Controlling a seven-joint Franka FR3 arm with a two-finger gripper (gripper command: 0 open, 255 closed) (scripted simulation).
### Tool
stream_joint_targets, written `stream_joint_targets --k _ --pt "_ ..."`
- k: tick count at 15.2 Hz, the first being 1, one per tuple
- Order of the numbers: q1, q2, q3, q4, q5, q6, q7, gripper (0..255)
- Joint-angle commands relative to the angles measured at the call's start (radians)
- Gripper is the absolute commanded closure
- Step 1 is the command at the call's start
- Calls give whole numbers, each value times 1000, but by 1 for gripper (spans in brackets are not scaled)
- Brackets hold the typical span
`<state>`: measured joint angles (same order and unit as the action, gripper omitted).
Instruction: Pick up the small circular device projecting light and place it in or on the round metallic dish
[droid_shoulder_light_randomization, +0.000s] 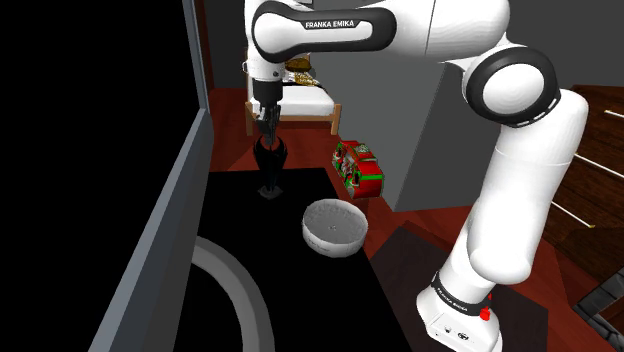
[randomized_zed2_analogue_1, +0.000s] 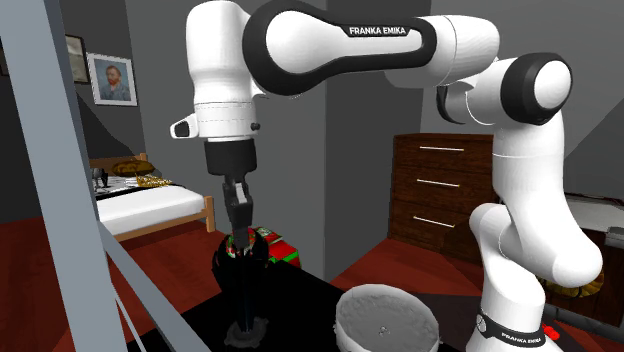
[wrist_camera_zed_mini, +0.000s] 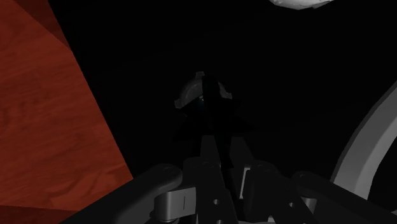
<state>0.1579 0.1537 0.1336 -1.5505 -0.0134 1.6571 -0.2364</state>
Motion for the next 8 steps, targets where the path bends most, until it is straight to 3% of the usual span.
stream_joint_targets --k 1,8 --pt "1 3 0 27 0 -25 1 255" --pt "3 24 1 151 -3 -127 2 255"
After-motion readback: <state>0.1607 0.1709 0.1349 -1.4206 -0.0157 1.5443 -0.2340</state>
